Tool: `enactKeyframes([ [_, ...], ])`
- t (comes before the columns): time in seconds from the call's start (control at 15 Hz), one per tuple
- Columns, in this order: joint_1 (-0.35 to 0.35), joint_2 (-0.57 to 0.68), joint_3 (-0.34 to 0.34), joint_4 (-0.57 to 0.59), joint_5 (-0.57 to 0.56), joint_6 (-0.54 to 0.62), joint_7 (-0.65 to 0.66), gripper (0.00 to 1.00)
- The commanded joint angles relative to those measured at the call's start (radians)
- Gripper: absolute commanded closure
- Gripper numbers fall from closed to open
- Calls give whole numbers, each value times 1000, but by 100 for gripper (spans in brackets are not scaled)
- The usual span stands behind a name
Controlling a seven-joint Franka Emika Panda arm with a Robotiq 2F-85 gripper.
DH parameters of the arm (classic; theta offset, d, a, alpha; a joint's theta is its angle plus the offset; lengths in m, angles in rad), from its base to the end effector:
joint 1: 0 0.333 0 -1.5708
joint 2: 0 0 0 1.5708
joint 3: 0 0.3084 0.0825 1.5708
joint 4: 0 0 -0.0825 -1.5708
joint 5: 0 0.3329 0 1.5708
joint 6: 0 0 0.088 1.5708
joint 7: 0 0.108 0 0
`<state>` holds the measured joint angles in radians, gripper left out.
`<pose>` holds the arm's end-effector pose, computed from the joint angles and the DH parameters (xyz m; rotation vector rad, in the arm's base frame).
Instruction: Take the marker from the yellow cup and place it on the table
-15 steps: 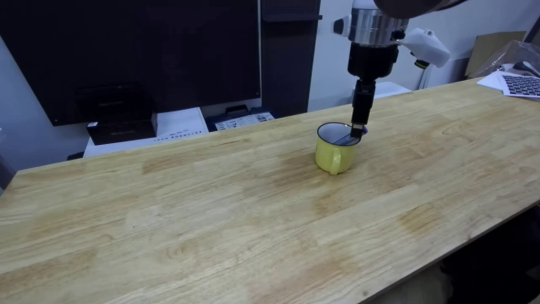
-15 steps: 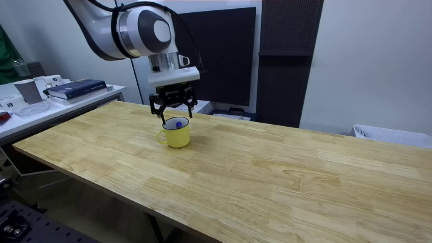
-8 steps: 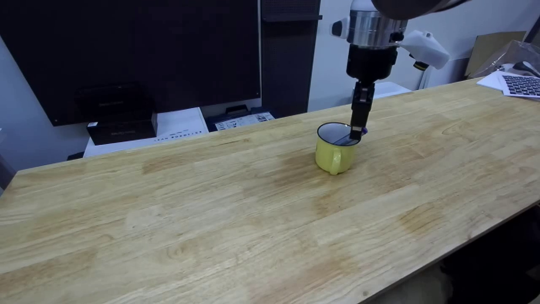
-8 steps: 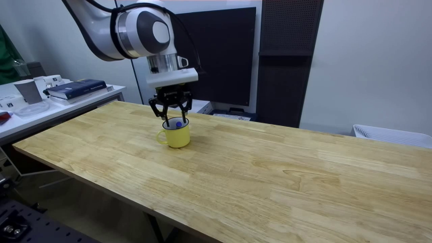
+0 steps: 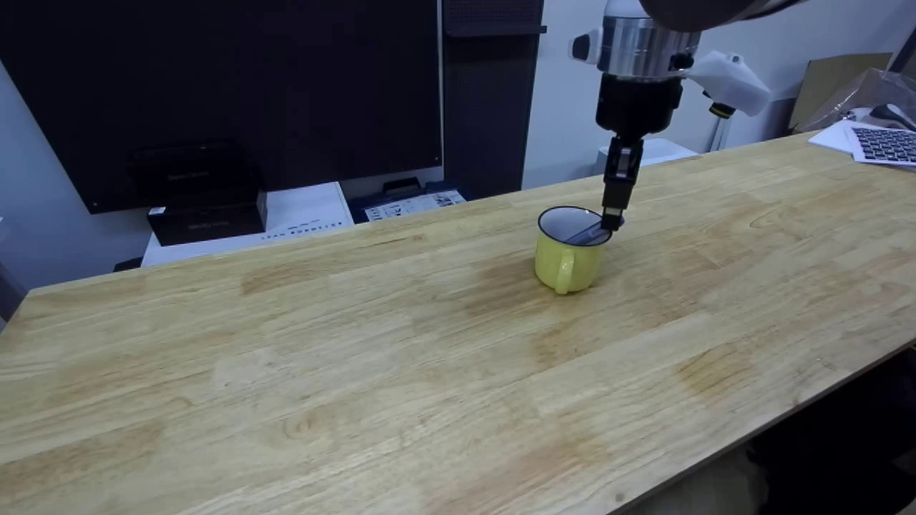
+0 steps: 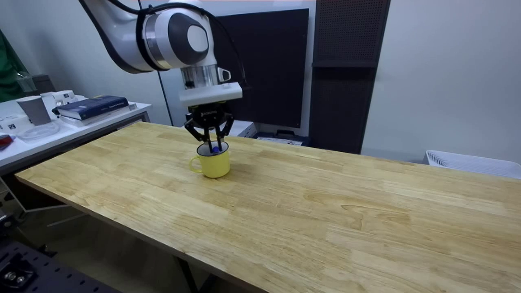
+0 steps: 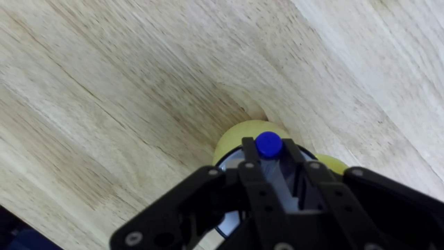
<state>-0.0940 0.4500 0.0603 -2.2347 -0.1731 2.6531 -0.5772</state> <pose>0.5135 -0.0123 0.2021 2.9157 1.0512 -0.0672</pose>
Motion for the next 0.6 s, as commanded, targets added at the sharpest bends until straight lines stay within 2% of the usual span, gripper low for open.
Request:
enactKeyframes([
  [0.0,-27,-47,19,-29,18,-4,-6,94],
  [0.33,-40,-152,23,-64,49,-28,-3,94],
  [0.53,-45,-248,28,-95,104,-74,-13,94],
])
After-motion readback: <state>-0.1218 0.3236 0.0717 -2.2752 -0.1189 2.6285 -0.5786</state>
